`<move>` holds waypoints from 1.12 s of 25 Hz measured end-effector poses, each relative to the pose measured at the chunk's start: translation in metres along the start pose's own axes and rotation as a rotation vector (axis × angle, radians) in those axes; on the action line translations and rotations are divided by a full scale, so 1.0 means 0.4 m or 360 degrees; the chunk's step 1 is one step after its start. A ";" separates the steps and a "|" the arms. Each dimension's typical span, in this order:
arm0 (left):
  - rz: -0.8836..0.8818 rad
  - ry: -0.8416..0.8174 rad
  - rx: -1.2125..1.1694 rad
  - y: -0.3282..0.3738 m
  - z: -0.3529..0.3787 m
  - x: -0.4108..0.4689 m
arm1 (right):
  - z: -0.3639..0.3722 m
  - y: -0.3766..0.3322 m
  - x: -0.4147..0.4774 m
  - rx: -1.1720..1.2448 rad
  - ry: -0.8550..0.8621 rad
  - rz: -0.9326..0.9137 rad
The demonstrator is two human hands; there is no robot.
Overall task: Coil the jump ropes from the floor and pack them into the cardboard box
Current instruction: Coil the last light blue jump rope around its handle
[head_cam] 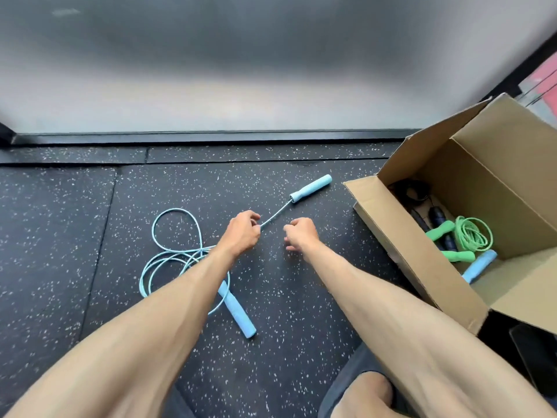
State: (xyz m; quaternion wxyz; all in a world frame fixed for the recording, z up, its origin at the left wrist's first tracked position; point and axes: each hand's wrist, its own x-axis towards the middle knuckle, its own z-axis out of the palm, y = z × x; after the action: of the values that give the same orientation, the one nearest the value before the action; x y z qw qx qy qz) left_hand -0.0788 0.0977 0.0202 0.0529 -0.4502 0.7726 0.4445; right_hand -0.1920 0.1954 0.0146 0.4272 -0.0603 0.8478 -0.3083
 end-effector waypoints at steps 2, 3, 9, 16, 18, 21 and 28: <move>-0.0052 0.0005 -0.0064 0.006 0.032 0.066 | -0.001 -0.005 0.054 0.0458 0.0006 0.0107; -0.0080 -0.0004 -0.0055 0.008 0.046 0.092 | -0.002 -0.009 0.079 0.0662 -0.0018 0.0138; -0.0031 -0.0056 -0.0086 0.024 0.096 0.090 | -0.008 -0.051 0.112 0.0900 -0.0156 0.0230; 0.0593 0.0558 0.0541 0.098 -0.087 -0.032 | -0.070 -0.172 -0.074 0.0425 -0.0191 -0.0211; 0.0857 0.0609 0.0832 0.147 -0.191 -0.076 | -0.095 -0.231 -0.170 0.0207 -0.0339 -0.0442; 0.0963 0.0529 0.0948 0.212 -0.333 -0.173 | -0.143 -0.322 -0.318 0.0043 -0.0492 -0.0756; 0.0709 0.0860 0.0450 0.324 -0.587 -0.457 | -0.269 -0.482 -0.623 -0.0235 -0.0539 -0.1133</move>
State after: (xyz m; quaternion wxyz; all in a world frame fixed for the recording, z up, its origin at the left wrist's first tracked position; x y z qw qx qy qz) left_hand 0.0075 0.0697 0.3318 -0.1892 -0.3604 0.8913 0.1995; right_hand -0.1487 0.1827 0.3444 0.4218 -0.4309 0.7114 -0.3609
